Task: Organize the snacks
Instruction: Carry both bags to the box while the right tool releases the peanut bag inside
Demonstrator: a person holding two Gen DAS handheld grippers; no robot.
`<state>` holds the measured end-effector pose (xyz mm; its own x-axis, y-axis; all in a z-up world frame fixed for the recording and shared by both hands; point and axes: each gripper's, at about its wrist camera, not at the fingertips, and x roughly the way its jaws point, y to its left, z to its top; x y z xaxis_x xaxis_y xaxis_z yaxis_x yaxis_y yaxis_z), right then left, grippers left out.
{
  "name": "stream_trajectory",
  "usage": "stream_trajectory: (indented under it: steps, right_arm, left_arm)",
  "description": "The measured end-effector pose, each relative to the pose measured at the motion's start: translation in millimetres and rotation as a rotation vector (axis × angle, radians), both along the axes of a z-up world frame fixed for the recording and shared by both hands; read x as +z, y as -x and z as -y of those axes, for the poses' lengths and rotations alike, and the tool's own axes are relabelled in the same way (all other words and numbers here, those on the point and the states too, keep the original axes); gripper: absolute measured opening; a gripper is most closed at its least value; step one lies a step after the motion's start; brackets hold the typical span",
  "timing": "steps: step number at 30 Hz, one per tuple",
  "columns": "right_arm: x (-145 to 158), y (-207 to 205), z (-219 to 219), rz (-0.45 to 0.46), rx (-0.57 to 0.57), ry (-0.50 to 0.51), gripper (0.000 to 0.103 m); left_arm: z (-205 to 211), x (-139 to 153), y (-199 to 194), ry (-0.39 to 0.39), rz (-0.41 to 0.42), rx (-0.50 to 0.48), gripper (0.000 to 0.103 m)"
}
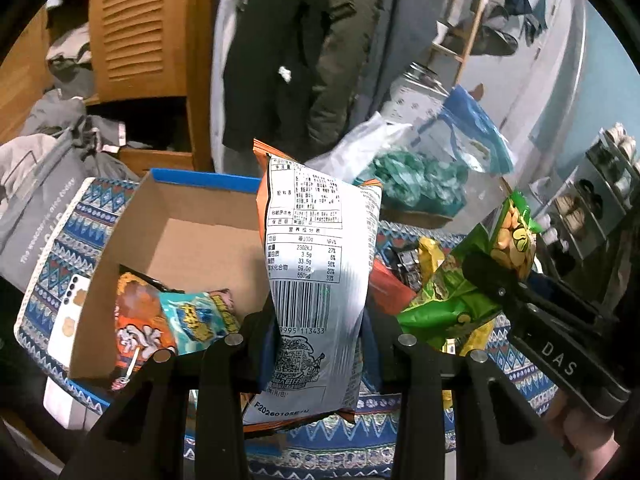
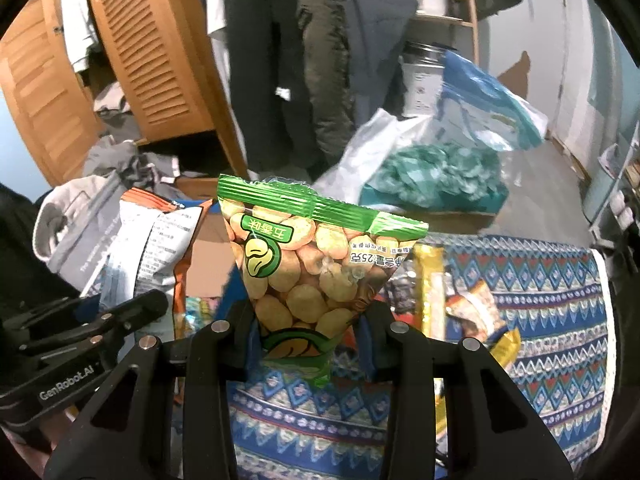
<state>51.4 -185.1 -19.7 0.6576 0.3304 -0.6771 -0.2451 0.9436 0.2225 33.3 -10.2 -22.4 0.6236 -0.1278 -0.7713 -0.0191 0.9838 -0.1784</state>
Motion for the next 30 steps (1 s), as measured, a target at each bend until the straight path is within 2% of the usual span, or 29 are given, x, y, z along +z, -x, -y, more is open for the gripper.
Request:
stream_trajectory:
  steps: [16, 24, 30]
  right_arm:
    - [9, -15, -90, -0.006, 0.156, 0.003, 0.037]
    - [-8, -26, -133, -0.063, 0.231, 0.028, 0.037]
    - [-21, -31, -158, -0.108, 0.273, 0.045, 0.037]
  left_arm:
    - [-83, 1, 9, 0.015, 0.019, 0.159, 0.036]
    - [-120, -17, 8, 0.021, -0.015, 0.232, 0.036]
    - [-130, -36, 3, 0.008, -0.062, 0.258, 0.036]
